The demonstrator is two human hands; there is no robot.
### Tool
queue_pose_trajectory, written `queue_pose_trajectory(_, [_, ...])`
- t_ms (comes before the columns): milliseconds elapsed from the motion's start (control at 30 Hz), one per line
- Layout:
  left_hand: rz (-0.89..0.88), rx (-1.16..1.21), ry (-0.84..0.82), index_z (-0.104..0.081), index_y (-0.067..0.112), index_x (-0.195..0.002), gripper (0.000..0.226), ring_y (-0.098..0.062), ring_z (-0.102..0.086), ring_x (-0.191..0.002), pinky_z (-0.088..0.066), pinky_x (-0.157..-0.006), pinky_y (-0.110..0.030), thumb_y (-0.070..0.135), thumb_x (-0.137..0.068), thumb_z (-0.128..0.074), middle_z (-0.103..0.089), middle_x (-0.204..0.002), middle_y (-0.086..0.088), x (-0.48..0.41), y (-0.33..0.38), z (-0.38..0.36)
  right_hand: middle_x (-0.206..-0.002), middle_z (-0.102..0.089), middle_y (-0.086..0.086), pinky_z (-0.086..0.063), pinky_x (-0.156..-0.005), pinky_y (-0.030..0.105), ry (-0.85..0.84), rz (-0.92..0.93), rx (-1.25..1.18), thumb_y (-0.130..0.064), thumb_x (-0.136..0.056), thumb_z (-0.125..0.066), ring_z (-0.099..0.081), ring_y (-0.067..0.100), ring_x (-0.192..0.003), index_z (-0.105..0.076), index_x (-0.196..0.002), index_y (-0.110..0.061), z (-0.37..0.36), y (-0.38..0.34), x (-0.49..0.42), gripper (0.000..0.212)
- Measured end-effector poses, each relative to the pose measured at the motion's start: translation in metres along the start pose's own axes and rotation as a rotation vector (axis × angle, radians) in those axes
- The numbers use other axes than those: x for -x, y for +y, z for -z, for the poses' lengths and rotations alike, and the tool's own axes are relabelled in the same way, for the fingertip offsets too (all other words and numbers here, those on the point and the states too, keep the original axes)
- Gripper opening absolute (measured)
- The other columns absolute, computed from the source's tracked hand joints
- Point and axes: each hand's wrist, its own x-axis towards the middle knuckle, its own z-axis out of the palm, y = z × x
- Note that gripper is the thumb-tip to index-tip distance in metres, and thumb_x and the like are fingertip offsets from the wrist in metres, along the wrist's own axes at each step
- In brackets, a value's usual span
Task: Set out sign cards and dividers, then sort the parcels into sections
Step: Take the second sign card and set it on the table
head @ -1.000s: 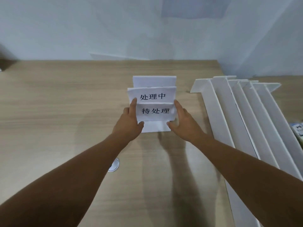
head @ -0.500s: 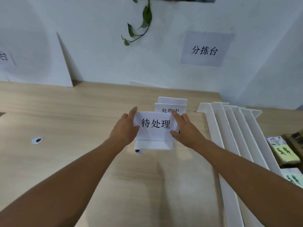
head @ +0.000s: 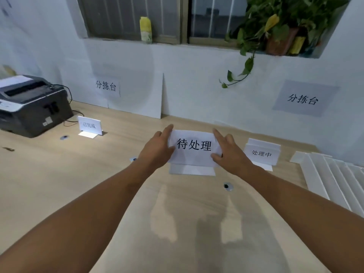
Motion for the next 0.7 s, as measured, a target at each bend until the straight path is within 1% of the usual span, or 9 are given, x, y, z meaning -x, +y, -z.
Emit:
queue_pose_trajectory(100, [0.029, 0.006, 0.038, -0.023, 0.031, -0.159, 0.077, -0.035, -0.055, -0.121, -0.049, -0.098, -0.045, 0.025, -0.095, -0.064, -0.052, -0.137, -0.014, 0.021, -0.051, 0.052, -0.118, -0.034, 0.005, -0.046, -0.080, 0.035, 0.031, 0.057, 0.007, -0.023, -0.096, -0.064, -0.049, 0.023, -0.081, -0.013, -0.163, -0.028, -0.025, -0.070, -0.007, 0.085])
queue_pose_trajectory(200, [0.049, 0.021, 0.079, -0.024, 0.033, -0.157, 0.076, -0.034, -0.057, -0.120, -0.053, -0.097, -0.049, 0.025, -0.094, -0.066, -0.053, -0.139, -0.011, 0.040, -0.101, 0.091, -0.117, -0.033, 0.003, -0.046, -0.083, 0.035, 0.035, 0.073, 0.010, -0.023, -0.095, -0.064, -0.051, 0.025, -0.089, -0.013, -0.163, -0.028, -0.052, -0.130, -0.018, 0.085])
queue_pose_trajectory(267, [0.040, 0.011, 0.108, -0.025, 0.033, -0.157, 0.076, -0.033, -0.057, -0.119, -0.053, -0.095, -0.046, 0.026, -0.094, -0.066, -0.054, -0.138, -0.011, 0.050, -0.133, 0.109, -0.117, -0.032, 0.003, -0.047, -0.083, 0.036, 0.043, 0.084, 0.014, -0.023, -0.095, -0.065, -0.052, 0.027, -0.089, -0.013, -0.163, -0.027, -0.074, -0.161, -0.023, 0.086])
queue_pose_trajectory(333, [0.039, -0.006, 0.120, -0.025, 0.032, -0.157, 0.073, -0.033, -0.058, -0.117, -0.052, -0.091, -0.044, 0.027, -0.095, -0.064, -0.054, -0.136, -0.011, 0.059, -0.162, 0.122, -0.118, -0.032, 0.005, -0.048, -0.081, 0.037, 0.044, 0.088, 0.018, -0.020, -0.094, -0.066, -0.052, 0.028, -0.086, -0.015, -0.162, -0.025, -0.097, -0.187, -0.025, 0.085])
queue_pose_trajectory(433, [0.065, -0.001, 0.115, -0.027, 0.032, -0.156, 0.069, -0.032, -0.059, -0.118, -0.054, -0.092, -0.045, 0.027, -0.097, -0.062, -0.054, -0.138, -0.010, 0.067, -0.202, 0.132, -0.120, -0.034, 0.008, -0.049, -0.075, 0.037, 0.016, 0.083, 0.038, -0.019, -0.094, -0.064, -0.054, 0.032, -0.083, -0.016, -0.162, -0.023, -0.132, -0.213, -0.032, 0.083])
queue_pose_trajectory(500, [0.076, -0.001, 0.114, -0.028, 0.032, -0.155, 0.067, -0.031, -0.060, -0.117, -0.055, -0.091, -0.045, 0.027, -0.098, -0.062, -0.055, -0.138, -0.009, 0.063, -0.224, 0.134, -0.117, -0.032, 0.003, -0.045, -0.072, 0.035, 0.017, 0.072, 0.046, -0.022, -0.095, -0.062, -0.053, 0.030, -0.082, -0.015, -0.162, -0.027, -0.151, -0.223, -0.044, 0.081])
queue_pose_trajectory(567, [0.082, 0.004, 0.123, -0.030, 0.033, -0.153, 0.063, -0.030, -0.061, -0.115, -0.056, -0.089, -0.045, 0.028, -0.099, -0.061, -0.056, -0.136, -0.008, 0.052, -0.243, 0.133, -0.115, -0.029, -0.002, -0.042, -0.071, 0.033, 0.013, 0.049, 0.043, -0.024, -0.096, -0.061, -0.052, 0.026, -0.083, -0.012, -0.161, -0.030, -0.168, -0.227, -0.059, 0.081])
queue_pose_trajectory(700, [0.075, -0.001, 0.122, -0.031, 0.035, -0.150, 0.062, -0.027, -0.062, -0.112, -0.057, -0.085, -0.043, 0.028, -0.097, -0.063, -0.057, -0.133, -0.004, 0.018, -0.281, 0.126, -0.118, -0.030, 0.000, -0.047, -0.072, 0.036, -0.005, 0.014, 0.017, -0.021, -0.095, -0.060, -0.052, 0.026, -0.085, -0.010, -0.162, -0.030, -0.201, -0.226, -0.102, 0.084])
